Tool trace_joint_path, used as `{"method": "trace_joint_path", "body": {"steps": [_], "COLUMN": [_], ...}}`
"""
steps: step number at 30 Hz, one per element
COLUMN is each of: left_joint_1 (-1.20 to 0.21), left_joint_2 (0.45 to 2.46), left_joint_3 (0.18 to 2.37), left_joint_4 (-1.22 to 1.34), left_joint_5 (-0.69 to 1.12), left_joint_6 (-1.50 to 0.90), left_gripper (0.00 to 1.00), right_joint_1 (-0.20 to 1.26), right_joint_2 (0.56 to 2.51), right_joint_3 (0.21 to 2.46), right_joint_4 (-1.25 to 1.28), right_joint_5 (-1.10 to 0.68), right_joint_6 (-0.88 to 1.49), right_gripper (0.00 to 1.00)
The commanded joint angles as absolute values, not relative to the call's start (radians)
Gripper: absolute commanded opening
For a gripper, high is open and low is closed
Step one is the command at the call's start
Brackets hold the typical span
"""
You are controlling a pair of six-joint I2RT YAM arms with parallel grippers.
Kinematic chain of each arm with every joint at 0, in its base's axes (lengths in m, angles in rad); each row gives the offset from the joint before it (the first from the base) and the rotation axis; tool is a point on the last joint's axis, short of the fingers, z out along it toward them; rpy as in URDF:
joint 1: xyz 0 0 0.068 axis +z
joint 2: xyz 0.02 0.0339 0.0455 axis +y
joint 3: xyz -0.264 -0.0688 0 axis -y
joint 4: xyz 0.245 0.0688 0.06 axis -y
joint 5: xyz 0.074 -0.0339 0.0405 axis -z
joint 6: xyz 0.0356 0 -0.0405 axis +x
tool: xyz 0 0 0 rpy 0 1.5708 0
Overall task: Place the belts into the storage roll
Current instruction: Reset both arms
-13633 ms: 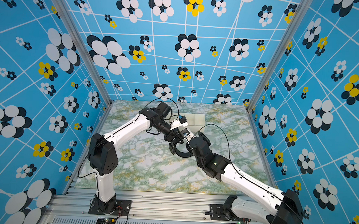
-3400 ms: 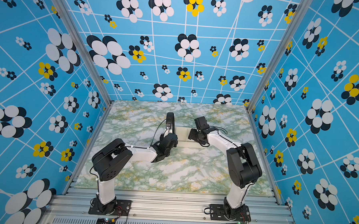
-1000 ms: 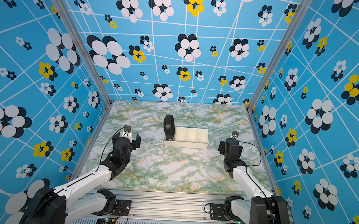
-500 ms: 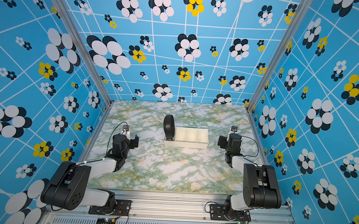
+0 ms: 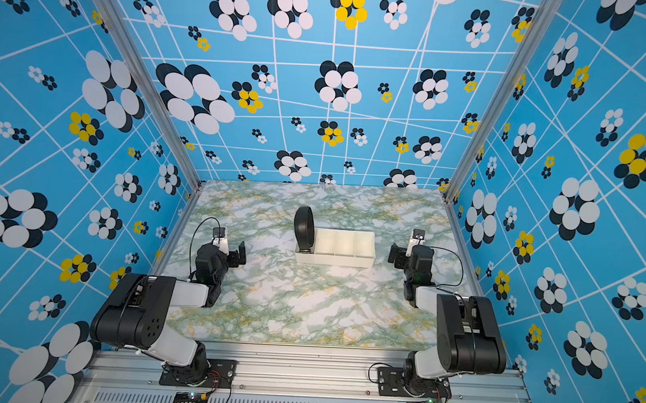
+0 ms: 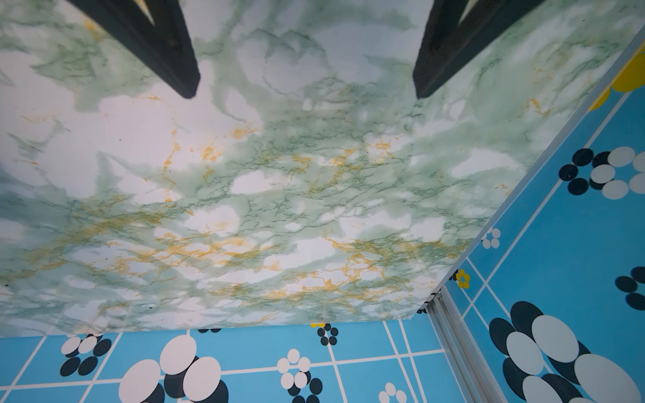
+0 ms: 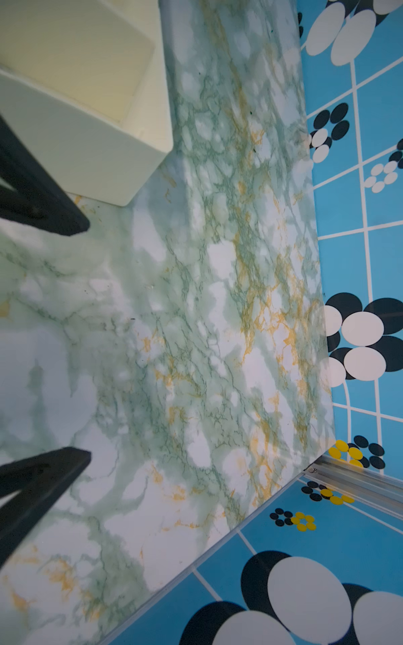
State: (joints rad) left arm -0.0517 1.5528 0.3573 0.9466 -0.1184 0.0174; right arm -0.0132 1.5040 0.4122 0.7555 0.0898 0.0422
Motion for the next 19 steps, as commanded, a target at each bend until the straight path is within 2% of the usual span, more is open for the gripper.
{"method": "trace_joint_path", "body": {"steps": [1,19], "left_joint_1": [-0.042,-0.055], "left_joint_2": [1.549,1.551], "left_joint_3": [0.371,0.359], "left_joint_4": [0.948,0.970], "left_joint_5": [-0.090,-0.098], "left_joint_6": [0.002,0.017], "left_gripper": [0.99,1.00], "right_joint_1": [-0.005,0.000], "right_joint_2": [1.497,1.505], "right_joint_3": [0.417,0.416], "right_joint_4": [0.757,0.776], "right_joint_5": [0.106,0.118], "right_joint_6": [0.034,0.033], "right_gripper": [0.99,0.99]}}
